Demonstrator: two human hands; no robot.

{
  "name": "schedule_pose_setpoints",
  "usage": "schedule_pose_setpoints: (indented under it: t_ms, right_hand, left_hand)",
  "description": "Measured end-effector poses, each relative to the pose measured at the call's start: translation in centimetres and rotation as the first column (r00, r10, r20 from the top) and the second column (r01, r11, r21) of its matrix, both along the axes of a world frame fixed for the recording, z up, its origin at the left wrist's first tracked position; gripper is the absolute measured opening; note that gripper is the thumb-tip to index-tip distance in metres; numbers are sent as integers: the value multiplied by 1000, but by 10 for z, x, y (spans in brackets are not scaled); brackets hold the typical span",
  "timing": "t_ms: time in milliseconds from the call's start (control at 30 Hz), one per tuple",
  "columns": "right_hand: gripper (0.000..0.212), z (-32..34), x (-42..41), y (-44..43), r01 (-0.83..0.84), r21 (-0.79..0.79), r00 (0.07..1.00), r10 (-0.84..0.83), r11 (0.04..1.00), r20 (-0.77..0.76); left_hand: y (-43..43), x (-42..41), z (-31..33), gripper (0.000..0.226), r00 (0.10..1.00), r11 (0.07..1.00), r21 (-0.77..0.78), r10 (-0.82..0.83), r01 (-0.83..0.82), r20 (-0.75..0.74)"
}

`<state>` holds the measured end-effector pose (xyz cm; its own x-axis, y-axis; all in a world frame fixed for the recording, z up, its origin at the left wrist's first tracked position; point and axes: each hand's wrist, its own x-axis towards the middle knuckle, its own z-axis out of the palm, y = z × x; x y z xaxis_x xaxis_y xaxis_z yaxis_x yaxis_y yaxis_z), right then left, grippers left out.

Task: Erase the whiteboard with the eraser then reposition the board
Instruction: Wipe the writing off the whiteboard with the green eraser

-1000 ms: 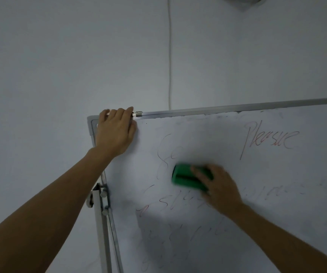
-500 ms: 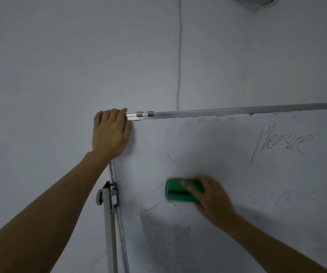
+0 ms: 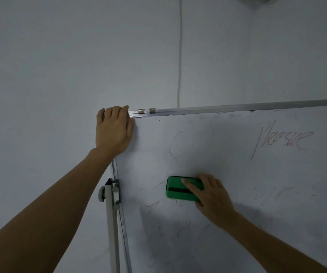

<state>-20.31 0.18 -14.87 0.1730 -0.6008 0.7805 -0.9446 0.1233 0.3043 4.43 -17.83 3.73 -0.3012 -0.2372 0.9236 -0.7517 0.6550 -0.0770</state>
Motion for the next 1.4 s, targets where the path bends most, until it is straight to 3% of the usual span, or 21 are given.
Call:
schedule_pose_setpoints:
  t_ms: [67,167,233,300,367,433,500,567,700,767,900,967,1033,1100,1167,1233,1333,1400]
  right_hand:
    - [95,35,-9,-1,35,-117,999,-30,992,44]
    - [94,99,-20,-2,165,-361,919,-10,918,394]
    - [94,108,-12,-8,221,-416,871,13,882,491]
    - [95,78,6,-15,160,-356,936,-28,921,350]
    - [98,28,24,-18,46,-186,994,-26,982,111]
    - [96,1,26,-15,-20,-27,999,19,999,-40]
    - [93,16,16,-16,-35,-35,994,31,999,-101]
    - [93,53,7,-15,3,-172,1000,-4,985,-9]
    - [91,104,-1,-14,177,-376,919,-16,909,394]
    - [92,86,9,-18,169,-338,937,-45,926,347]
    - [98,25,17,-14,21,-24,1000,-21,999,8]
    - [95,36,6,-8,15,-14,997,-16,1000,-75]
    - [95,69,-2,-5,51,-171,998,-44,984,47]
    - [94,107,-8,-4,149,-329,949,-41,932,313]
    - [93,118,-4,-8,211,-374,892,-21,903,452]
    - [94,92,8,-13,151,-323,936,-31,934,350]
    - [97,20,12,-7,28,-85,991,-17,996,130]
    - [96,-1,-13,13,39,-5,990,-38,999,139]
  left_hand:
    - [0,2,0,46,1000,1000,-10,-6,6,1]
    - [2,0,0,46,1000,1000,-3,-15,15,6]
    - [3,-3,0,45,1000,1000,-5,-11,11,6]
    - [4,-3,0,46,1000,1000,3,-14,14,5]
    - [5,-2,1,46,1000,1000,11,-18,18,7]
    - [5,2,1,46,1000,1000,14,-16,16,19]
    - [6,2,2,47,999,1000,24,-19,18,26]
    - [7,2,2,47,999,999,32,-25,24,28]
    - [9,-1,2,48,999,999,38,-32,31,33]
    - [9,-1,2,48,999,999,47,-25,24,35]
    - [7,3,2,49,999,997,68,-22,19,39]
    - [8,6,2,50,999,998,64,-23,20,42]
    - [9,5,3,49,999,998,64,-23,20,41]
    - [11,1,3,49,999,998,66,-22,19,37]
    - [11,-2,3,49,999,997,68,-29,26,35]
    - [9,-1,2,48,999,998,57,-29,27,27]
    - [5,0,1,48,1000,999,43,-16,16,2]
    - [9,-6,3,47,1000,998,58,7,-6,-22]
